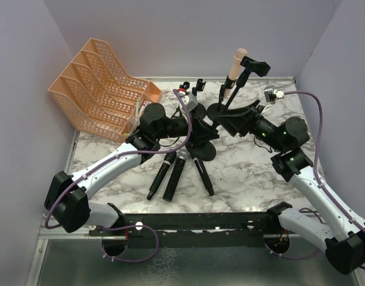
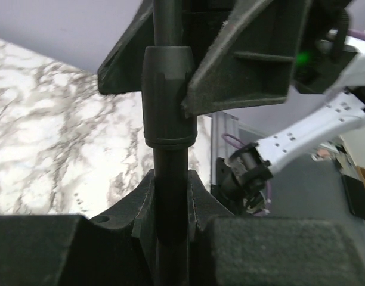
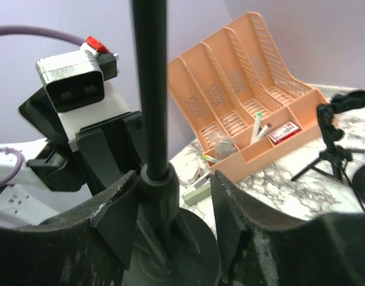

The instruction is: Attach the microphones to the stand

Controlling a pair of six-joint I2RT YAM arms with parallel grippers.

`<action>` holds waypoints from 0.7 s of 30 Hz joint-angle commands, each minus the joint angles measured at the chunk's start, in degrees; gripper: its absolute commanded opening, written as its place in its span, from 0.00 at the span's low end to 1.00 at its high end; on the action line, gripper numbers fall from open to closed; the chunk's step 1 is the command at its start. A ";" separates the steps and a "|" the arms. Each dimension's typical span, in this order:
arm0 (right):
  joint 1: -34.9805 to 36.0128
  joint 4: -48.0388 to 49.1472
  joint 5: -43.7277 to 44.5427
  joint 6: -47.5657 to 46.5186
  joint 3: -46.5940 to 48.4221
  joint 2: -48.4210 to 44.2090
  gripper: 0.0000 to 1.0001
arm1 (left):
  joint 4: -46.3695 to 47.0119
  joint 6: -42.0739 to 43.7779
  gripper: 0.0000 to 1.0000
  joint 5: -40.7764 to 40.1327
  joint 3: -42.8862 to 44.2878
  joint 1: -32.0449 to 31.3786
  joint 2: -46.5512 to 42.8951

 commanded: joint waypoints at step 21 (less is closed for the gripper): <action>-0.12 7.35 -6.55 -5.63 1.91 7.19 0.01 | 7.01 11.23 0.00 -17.95 3.96 -1.92 -0.45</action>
